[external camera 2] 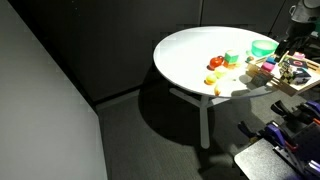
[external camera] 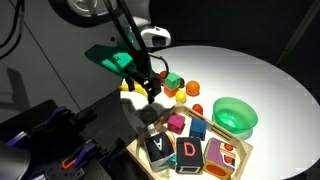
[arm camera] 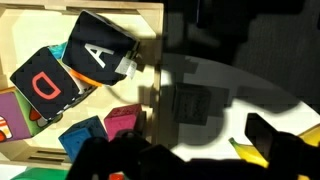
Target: Pick up the gray block and put it on the pink block
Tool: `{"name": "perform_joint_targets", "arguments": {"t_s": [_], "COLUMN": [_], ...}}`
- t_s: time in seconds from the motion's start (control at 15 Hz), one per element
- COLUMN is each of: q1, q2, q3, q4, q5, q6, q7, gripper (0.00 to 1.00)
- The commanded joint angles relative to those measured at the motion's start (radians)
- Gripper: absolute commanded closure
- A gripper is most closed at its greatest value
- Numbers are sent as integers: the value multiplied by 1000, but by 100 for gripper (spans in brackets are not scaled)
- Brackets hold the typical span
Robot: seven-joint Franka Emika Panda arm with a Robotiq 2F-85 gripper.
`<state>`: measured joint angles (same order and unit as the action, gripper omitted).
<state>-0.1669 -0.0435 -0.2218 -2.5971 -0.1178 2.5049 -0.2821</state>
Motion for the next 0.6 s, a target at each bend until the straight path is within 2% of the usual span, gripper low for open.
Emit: {"name": "perform_joint_targets", "arguments": {"t_s": [0.0, 0.53], "q1": [-12, -23], "q2": [102, 267], "q3": [5, 69], "q4": [37, 100], "q5": [22, 66], "q6": [91, 213], "q7": [-65, -72], "gripper": [0, 0]}}
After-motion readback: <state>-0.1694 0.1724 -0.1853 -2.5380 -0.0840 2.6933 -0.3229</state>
